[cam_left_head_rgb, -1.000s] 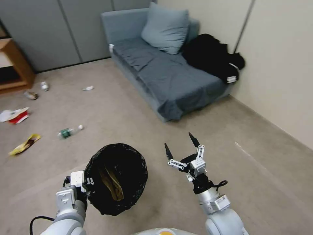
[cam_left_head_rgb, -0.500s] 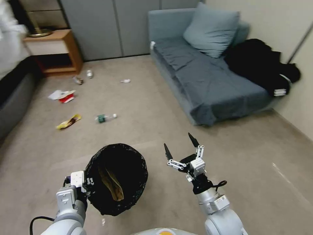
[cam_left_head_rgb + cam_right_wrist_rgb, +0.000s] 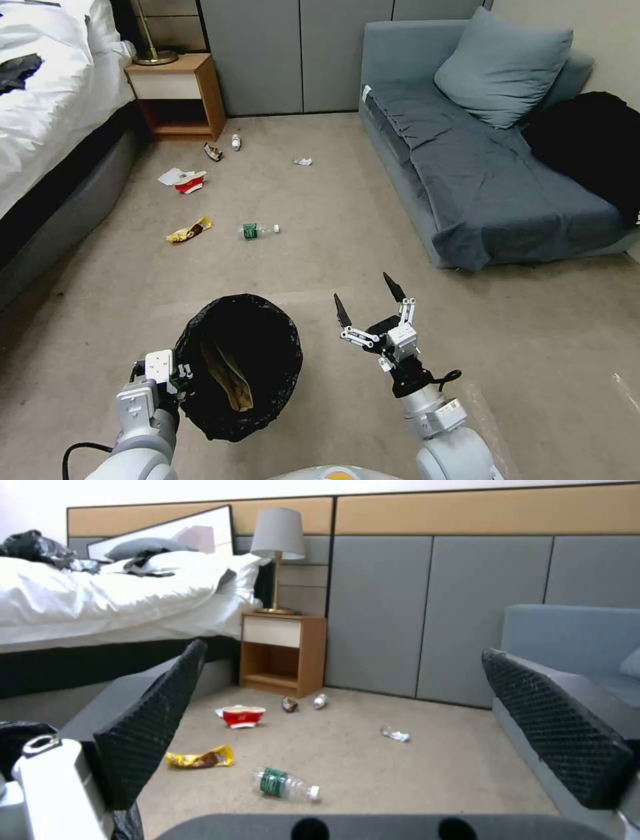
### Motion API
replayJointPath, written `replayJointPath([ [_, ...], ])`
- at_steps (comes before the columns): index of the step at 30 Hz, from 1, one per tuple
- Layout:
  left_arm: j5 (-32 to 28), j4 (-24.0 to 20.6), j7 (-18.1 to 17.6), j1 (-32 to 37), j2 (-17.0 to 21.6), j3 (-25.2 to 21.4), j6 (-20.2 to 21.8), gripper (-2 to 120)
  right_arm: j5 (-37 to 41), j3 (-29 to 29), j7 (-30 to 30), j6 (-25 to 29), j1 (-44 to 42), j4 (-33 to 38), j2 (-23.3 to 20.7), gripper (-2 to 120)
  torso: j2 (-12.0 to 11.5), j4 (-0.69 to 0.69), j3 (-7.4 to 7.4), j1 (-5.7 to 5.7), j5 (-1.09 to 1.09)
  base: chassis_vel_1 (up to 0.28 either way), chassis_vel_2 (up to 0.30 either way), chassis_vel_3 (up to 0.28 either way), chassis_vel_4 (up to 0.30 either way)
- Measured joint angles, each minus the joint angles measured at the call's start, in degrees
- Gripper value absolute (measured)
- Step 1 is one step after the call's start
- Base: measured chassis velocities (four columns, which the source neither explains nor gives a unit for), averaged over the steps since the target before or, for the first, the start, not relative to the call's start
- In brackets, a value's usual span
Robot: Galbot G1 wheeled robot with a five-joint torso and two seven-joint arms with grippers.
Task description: Pick up the trash bin, then pick up the garbage from the floor and place it into the trash bin.
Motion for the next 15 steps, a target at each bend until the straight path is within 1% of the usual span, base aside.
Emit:
replayJointPath([
  [15, 0.02, -0.04, 0.05, 0.1, 0.05, -0.31, -0.06, 0, 0.48, 0.02, 0.0, -0.58, 0.6, 0.15, -0.13, 100, 0.0, 0.01, 0.0, 0.0, 0.0, 0.0, 0.0, 0.0, 0.0],
])
